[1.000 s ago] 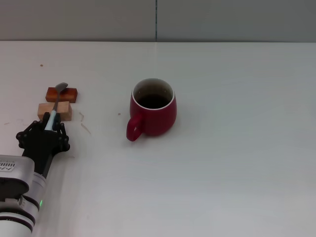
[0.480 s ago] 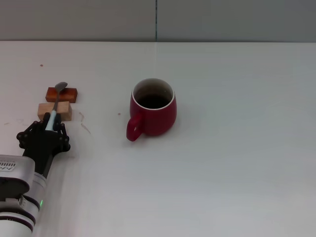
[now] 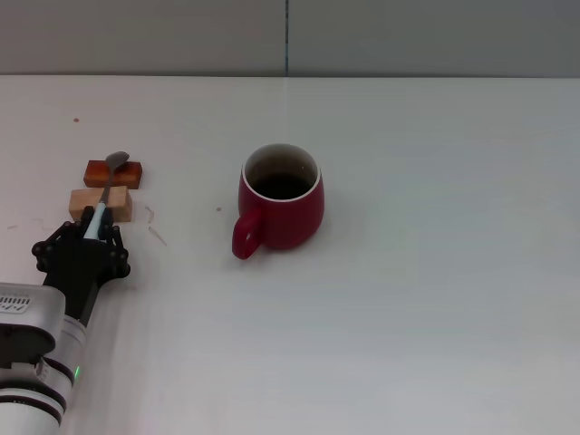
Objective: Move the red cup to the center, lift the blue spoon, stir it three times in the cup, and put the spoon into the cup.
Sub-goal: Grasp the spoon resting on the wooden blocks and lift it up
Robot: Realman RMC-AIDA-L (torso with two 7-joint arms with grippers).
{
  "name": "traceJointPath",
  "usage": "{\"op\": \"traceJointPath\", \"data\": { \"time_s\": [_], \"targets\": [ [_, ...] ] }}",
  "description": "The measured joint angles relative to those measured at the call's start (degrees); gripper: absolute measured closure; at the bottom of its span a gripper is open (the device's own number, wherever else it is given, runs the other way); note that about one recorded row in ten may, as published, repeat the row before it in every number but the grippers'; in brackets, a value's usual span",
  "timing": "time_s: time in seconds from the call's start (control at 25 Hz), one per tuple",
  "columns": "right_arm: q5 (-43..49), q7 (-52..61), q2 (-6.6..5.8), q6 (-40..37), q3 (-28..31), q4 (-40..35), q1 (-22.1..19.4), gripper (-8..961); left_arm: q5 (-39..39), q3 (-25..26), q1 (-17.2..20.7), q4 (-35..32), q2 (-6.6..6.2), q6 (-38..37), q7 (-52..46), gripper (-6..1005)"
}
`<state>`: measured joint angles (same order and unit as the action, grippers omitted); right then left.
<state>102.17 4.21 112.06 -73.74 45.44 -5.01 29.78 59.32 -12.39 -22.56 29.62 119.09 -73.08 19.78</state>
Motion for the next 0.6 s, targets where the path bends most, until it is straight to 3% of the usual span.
{"op": "traceJointPath", "data": {
  "time_s": [0.6],
  "targets": [
    [0.16,0.0,0.07,0.0,0.0,0.0,0.02,338,0.0,2.19,0.31,1.3,0.0,0.51,2.81,828]
  ]
}}
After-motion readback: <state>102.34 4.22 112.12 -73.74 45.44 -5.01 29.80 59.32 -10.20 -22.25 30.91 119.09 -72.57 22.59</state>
